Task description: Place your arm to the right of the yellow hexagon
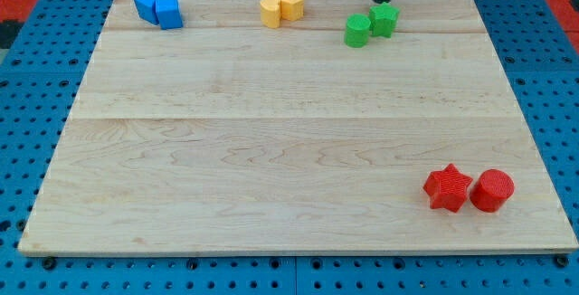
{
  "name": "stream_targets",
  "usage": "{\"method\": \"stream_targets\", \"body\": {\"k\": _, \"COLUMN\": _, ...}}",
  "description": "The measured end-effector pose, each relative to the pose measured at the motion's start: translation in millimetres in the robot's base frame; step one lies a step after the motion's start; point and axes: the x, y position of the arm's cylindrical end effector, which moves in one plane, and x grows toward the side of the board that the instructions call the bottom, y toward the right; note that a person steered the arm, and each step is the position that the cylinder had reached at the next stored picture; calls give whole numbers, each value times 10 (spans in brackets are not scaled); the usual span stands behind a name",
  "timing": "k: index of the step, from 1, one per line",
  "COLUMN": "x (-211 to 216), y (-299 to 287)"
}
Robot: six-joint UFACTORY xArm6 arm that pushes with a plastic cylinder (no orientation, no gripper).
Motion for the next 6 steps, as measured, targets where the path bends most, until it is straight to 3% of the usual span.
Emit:
{"method": "stream_targets", "body": {"k": 1, "x": 236, "y": -228}}
{"method": "stream_targets", "body": {"k": 2, "x": 469, "y": -1021}}
{"method": "stream_targets", "body": {"k": 3, "x": 617, "y": -1448}}
{"method": "stream_targets", "body": {"k": 5, "x": 141, "y": -579}}
{"method": "stream_targets", "body": {"k": 6, "x": 108, "y": -68}}
